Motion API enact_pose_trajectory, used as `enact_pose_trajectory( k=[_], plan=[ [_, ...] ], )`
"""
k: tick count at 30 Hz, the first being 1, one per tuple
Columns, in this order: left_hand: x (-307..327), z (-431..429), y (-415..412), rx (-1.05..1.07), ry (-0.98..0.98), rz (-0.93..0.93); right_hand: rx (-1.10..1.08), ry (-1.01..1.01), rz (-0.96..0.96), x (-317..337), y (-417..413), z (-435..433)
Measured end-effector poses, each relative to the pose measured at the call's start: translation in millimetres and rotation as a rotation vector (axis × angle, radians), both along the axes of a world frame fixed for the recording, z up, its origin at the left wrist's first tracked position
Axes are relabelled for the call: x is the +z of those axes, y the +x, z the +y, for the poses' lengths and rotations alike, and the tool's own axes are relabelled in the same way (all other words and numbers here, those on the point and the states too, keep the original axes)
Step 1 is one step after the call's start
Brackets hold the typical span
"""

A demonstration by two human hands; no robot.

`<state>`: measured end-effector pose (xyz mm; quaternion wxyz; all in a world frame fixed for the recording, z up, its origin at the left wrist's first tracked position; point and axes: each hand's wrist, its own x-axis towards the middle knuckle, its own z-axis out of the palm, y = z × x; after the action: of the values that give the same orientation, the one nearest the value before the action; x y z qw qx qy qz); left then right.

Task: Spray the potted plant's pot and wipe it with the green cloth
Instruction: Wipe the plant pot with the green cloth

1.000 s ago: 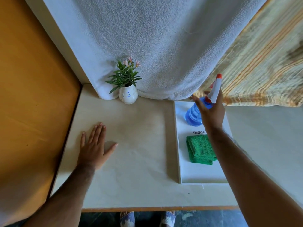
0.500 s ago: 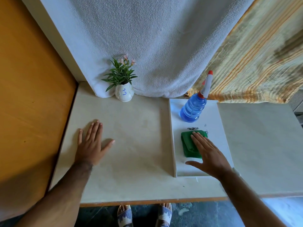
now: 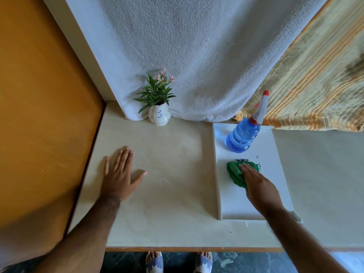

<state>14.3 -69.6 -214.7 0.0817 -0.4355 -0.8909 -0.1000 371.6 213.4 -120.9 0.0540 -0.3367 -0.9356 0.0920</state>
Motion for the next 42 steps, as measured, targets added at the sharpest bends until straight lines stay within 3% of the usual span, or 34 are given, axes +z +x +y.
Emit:
enact_pose_trajectory(
  k=[8,15,22,36,42],
  plan=[
    [5,2,0,0.022,-0.06,-0.064,0.14,0.02,0.262,37,-87,-22],
    [7,3,-1,0.02,-0.09,-0.112,0.371,-0.033,0.271,28,-193,-40],
    [9,1,-5,0.014,-0.134,-0.158,0.384,0.073,0.332,22,-268,-32],
    [9,1,-6,0.011,-0.149,-0.179,0.411,0.066,0.272,-2,-289,-31],
    [11,2,-6,0.021,-0.155,-0.186,0.425,0.108,0.342,12,-299,-24]
  ],
)
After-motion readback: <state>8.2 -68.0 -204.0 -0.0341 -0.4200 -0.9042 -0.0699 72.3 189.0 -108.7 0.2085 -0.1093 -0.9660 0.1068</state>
